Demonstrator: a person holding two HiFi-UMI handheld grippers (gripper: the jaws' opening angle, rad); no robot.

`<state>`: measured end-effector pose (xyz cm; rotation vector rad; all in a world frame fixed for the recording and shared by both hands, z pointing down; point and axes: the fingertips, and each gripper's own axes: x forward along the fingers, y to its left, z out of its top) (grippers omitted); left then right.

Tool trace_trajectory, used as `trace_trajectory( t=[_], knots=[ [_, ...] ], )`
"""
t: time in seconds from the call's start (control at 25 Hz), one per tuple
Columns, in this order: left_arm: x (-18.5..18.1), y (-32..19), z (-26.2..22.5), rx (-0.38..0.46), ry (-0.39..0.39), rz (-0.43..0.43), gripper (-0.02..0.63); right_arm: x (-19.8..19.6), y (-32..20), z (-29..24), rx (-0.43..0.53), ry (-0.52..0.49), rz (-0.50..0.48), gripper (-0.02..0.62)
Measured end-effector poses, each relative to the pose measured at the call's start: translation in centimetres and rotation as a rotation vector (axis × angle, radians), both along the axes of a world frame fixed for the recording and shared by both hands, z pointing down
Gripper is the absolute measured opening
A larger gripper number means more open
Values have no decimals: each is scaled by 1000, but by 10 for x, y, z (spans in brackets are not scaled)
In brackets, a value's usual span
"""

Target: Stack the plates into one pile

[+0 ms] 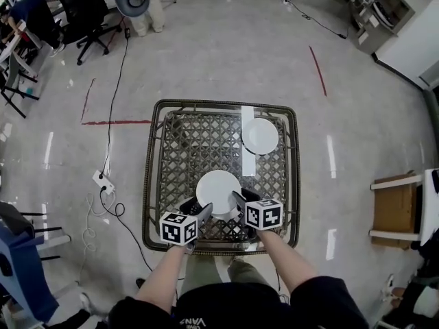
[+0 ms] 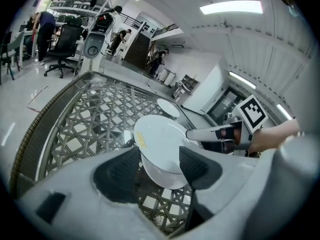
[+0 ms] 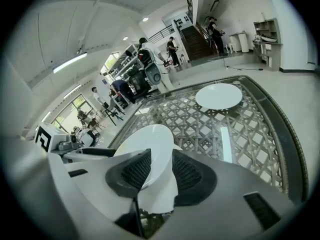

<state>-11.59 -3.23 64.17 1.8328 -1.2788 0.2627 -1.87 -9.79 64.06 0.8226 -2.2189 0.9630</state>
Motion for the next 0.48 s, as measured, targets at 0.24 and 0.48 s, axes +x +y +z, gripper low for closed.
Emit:
trace_trajectory(
  t=[0.24, 0.48],
  knots=[
    [28, 15, 17, -27, -21, 36, 253, 29, 18, 16, -9, 20, 5, 133],
    [37, 21, 32, -65, -67, 74, 253, 40, 26, 32, -19, 58, -15, 133]
  ],
)
